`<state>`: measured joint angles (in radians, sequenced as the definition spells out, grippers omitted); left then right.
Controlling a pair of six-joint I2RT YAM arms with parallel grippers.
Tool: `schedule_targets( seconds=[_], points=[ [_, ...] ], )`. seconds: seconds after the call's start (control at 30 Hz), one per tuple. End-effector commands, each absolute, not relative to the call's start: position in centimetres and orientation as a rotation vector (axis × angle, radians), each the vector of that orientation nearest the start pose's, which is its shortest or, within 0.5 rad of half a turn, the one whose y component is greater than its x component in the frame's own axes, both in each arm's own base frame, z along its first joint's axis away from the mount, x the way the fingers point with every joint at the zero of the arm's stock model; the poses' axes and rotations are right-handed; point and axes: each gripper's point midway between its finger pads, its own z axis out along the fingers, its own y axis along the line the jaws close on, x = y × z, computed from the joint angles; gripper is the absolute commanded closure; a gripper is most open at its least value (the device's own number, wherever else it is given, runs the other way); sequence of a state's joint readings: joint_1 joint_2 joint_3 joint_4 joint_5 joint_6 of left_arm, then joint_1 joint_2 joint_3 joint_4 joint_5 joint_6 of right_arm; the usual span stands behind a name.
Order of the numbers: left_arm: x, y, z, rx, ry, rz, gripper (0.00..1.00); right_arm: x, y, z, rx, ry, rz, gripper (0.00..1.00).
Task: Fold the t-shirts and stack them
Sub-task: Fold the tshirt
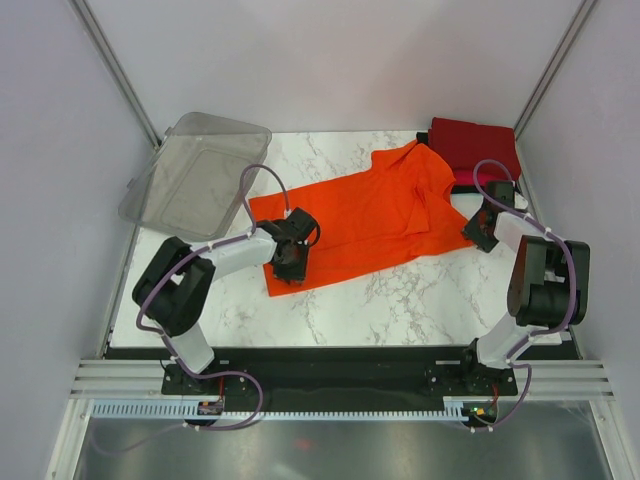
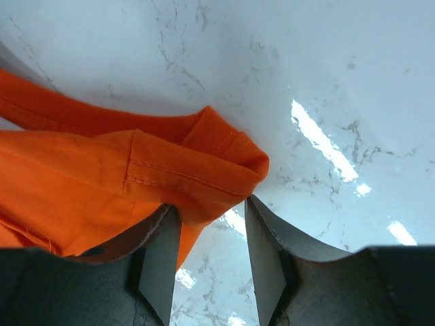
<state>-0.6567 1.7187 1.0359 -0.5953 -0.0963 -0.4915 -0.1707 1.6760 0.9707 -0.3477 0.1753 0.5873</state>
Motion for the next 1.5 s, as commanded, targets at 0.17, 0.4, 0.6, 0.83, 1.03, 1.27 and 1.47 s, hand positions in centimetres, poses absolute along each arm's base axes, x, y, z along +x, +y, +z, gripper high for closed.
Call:
schedule_targets(
  seconds=[0.17, 0.4, 0.6, 0.83, 1.03, 1.27, 1.47],
  points=[
    [24.8, -17.3, 1.3, 0.155, 2.826, 0.039, 0.57, 36.7, -10.0, 3.2, 0.946, 2.365, -0.206, 0.58],
    [23.8, -16.2, 1.4, 0.127, 2.837, 0.077, 0.57, 35.3, -11.2, 4.9, 0.892, 2.38, -0.325, 0.76],
    [21.8, -16.5, 1.9, 0.115, 2.838, 0.002, 0.55, 32.5, -12.2, 5.3, 0.945, 2.371, -0.444, 0.8],
    [18.8, -17.3, 2.1, 0.159, 2.84, -0.033, 0.54, 29.0, -13.4, 6.3, 0.977, 2.372, -0.596, 0.85],
    [16.1, -17.3, 1.6, 0.181, 2.845, -0.018, 0.53, 25.9, -14.1, 7.3, 1.089, 2.296, -0.642, 0.84],
    [14.3, -16.9, 3.3, 0.154, 2.792, 0.006, 0.53, 23.5, -14.4, 9.3, 1.192, 2.166, -0.644, 0.84],
    [12.8, -16.8, 4.3, 0.133, 2.8, -0.071, 0.52, 22.1, -14.4, 11.5, 1.243, 2.079, -0.637, 0.77]
  ],
)
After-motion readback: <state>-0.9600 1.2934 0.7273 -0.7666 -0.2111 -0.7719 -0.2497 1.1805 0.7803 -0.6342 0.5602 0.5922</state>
